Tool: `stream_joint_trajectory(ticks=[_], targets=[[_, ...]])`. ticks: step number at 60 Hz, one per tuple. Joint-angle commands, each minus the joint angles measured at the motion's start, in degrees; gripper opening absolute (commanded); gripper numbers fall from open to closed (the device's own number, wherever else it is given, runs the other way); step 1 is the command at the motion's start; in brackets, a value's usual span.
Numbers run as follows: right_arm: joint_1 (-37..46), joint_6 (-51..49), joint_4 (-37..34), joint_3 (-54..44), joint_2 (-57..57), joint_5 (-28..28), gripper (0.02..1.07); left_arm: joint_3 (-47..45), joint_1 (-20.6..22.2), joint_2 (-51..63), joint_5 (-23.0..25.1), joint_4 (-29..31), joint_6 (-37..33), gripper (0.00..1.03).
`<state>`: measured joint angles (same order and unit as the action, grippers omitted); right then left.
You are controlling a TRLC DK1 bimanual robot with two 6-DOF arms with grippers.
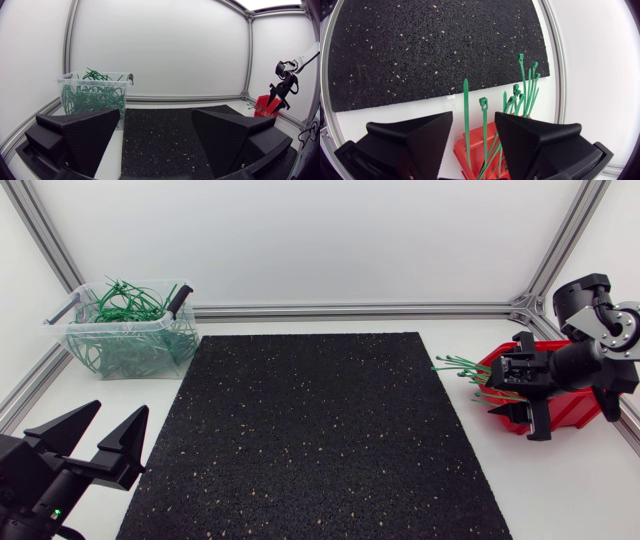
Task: Take a green cable tie from the red box, thread the tail through the head to close it, then place it in the transparent bin on the left.
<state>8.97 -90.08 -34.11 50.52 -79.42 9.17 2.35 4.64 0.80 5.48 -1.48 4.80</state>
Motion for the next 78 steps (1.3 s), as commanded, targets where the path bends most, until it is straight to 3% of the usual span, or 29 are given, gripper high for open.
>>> stream_joint_trajectory(ticks=[1, 32, 42, 50, 56, 78], targets=[[1.0, -1.6, -1.2, 0.5, 1.6, 0.3, 0.97, -2.3, 0.3, 0.6, -0.4, 1.0, 0.9, 1.0], [4.9, -4.8, -3.2, -2.2, 2.9, 1.5, 0.92, -2.3, 0.5, 0.6, -0.4, 1.0, 0.9, 1.0], [5.1, -4.8, -0.4, -4.0, 1.7, 1.7, 0.69, -2.3, 0.5, 0.7, -0.4, 1.0, 0.9, 1.0], [5.0, -4.8, 1.9, -5.1, 0.6, 1.8, 0.63, -2.3, 0.5, 0.7, -0.4, 1.0, 1.0, 1.0], [5.0, -4.8, 2.2, -5.5, -0.4, 1.8, 0.49, -2.3, 0.5, 0.7, -0.4, 1.0, 1.0, 1.0], [4.8, -4.5, 5.7, -6.0, -2.6, 1.7, 0.44, -2.3, 1.1, 0.8, -0.4, 1.1, 1.1, 1.0]])
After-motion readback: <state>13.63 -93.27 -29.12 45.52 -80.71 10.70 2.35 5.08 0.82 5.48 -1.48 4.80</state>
